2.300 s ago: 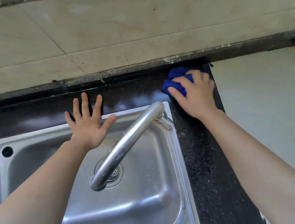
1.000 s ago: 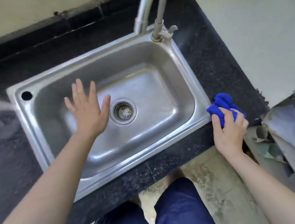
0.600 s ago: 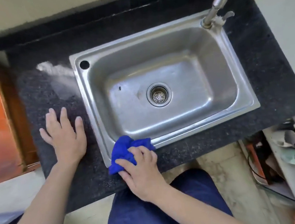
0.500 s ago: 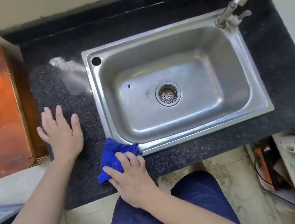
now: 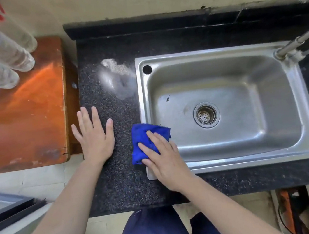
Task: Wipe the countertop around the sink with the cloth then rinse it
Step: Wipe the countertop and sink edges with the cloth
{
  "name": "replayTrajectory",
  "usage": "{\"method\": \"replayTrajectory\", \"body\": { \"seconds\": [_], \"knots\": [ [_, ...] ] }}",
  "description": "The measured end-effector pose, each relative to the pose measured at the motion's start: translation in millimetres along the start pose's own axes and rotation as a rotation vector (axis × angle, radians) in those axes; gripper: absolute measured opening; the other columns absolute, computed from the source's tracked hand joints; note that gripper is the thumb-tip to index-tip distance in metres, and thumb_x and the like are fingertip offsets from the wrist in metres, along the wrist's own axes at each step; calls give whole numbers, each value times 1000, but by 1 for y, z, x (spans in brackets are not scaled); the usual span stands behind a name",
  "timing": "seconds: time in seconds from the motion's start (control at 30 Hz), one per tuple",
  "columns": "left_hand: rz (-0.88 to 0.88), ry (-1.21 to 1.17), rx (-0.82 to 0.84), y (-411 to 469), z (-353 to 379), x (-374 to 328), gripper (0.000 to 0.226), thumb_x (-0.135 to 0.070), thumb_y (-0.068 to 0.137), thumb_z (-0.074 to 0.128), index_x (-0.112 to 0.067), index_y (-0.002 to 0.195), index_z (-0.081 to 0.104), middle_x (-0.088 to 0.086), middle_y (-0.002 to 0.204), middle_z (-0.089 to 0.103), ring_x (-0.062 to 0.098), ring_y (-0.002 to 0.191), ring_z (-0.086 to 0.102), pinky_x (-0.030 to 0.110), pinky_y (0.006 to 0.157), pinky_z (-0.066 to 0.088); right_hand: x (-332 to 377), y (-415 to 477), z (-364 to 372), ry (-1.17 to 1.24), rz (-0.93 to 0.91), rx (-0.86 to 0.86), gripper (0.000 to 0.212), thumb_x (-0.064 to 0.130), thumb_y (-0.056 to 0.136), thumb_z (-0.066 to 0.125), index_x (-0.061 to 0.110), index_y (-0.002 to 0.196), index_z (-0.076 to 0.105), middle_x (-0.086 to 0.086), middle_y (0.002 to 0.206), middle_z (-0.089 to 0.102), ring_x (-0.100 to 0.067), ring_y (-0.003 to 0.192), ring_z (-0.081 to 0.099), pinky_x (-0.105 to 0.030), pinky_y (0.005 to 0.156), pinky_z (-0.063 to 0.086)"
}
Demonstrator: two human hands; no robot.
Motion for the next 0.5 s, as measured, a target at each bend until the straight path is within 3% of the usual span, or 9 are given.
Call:
{"method": "replayTrajectory", "body": {
  "seconds": [0.1, 0.23, 0.33, 0.5],
  "knots": [
    [24, -18, 44, 2, 2, 2, 74, -56, 97, 16, -16, 159, 15, 10, 167, -5, 23, 154, -9, 51, 121, -5, -6, 78, -17, -55, 16, 28, 54, 50, 103, 31, 26, 148, 49, -8, 166, 20, -30, 153, 19, -55, 117, 28],
    [6, -85, 110, 6, 4, 4, 76, -59, 95, 14, -19, 160, 11, 7, 167, -12, 19, 153, -16, 48, 121, -8, -5, 178, -38, -299, -26, 159, 52, 52, 106, 27, 37, 156, 30, -4, 169, 7, -25, 156, -1, -54, 123, 3],
    [9, -108, 135, 7, 4, 6, 75, -59, 97, 18, -19, 160, 9, 6, 166, -15, 18, 152, -19, 47, 121, -10, -2, 237, -50, -386, -34, 160, 52, 54, 106, 23, 40, 156, 26, -5, 169, 7, -26, 155, 3, -55, 122, 4],
    [14, -131, 188, 9, 9, 9, 69, -59, 101, 18, -27, 160, 0, -2, 164, -25, 11, 148, -29, 39, 119, -17, 1, 315, -54, -214, 41, 161, 53, 55, 105, 24, 43, 157, 21, -5, 169, -2, -26, 155, -7, -55, 121, 2]
  ]
}}
Point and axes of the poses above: each hand's wrist, its own y-axis towards the middle knuckle, its own z-axis out of the palm, x = y × z, the point moved 9 cm from there along y, towards the middle knuckle
